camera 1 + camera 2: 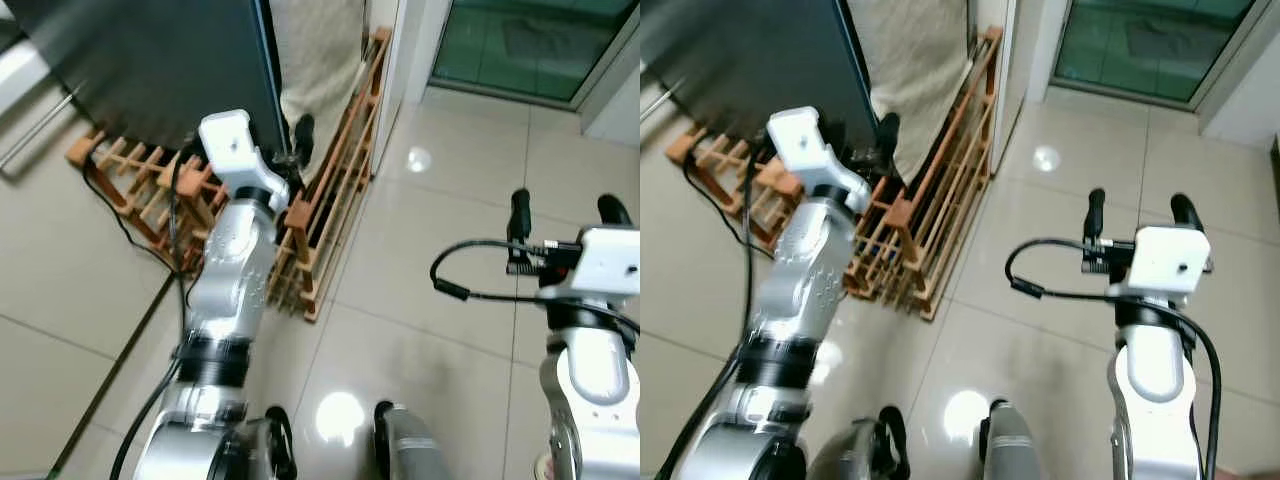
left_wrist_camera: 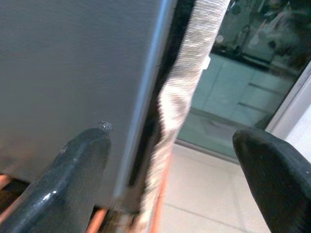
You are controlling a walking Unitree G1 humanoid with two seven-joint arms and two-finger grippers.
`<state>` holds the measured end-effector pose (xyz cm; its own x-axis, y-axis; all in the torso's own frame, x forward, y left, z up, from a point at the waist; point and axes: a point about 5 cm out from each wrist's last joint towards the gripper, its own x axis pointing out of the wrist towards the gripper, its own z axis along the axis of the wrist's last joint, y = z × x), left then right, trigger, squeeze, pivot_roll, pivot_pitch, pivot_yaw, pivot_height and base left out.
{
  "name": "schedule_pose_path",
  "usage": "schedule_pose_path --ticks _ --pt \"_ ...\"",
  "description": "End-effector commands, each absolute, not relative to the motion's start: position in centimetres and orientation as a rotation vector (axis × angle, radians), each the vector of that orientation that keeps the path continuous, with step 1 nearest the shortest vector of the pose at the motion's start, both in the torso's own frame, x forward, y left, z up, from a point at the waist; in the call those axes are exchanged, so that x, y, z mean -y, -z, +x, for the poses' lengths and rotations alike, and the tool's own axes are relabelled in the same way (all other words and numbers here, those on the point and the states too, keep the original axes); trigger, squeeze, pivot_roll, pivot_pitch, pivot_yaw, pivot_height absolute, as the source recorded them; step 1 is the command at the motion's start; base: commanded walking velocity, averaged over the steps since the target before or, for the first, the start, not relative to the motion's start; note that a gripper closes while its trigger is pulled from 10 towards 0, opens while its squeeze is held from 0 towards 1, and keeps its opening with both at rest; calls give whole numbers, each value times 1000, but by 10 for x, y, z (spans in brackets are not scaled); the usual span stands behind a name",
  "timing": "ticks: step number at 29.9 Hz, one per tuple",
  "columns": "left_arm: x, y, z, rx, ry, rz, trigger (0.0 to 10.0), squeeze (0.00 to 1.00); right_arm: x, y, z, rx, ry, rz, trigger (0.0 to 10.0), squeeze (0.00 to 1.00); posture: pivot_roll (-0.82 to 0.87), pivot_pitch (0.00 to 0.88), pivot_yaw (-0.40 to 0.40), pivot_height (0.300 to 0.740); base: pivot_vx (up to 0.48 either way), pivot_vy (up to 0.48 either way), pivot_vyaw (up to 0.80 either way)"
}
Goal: Restocking fridge
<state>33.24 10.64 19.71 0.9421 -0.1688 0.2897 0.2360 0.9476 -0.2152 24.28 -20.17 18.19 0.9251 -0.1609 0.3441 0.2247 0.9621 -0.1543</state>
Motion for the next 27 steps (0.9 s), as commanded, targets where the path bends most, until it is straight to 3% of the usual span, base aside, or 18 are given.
schedule_pose_path --ticks 1,4,13,18,24,26,27 --pt "-103 -202 330 301 225 -211 10000 0 200 -178 249 329 198 -161 10000 0 -205 144 52 723 0 0 0" --pt "-102 -200 336 291 207 -203 10000 0 195 -181 259 337 184 -142 10000 0 -203 137 44 723 0 0 433" --pt "-107 -212 352 273 189 -181 10000 0 189 -185 286 367 178 -130 10000 0 -158 94 51 723 0 -468 596" --pt "-94 -216 352 267 238 -100 10000 0 195 -182 284 367 198 -134 10000 0 -148 73 107 723 0 -159 0" --pt "-80 -218 342 343 379 -96 10000 0 198 -195 280 468 251 -156 10000 0 -190 44 106 723 0 0 0" --pt "-84 -214 338 358 373 -69 10000 0 197 -200 275 503 239 -185 10000 0 -195 41 102 723 0 0 0" --pt "-103 -196 325 326 330 -76 10000 0 200 -199 262 510 244 -196 10000 0 -196 47 95 723 0 0 0"
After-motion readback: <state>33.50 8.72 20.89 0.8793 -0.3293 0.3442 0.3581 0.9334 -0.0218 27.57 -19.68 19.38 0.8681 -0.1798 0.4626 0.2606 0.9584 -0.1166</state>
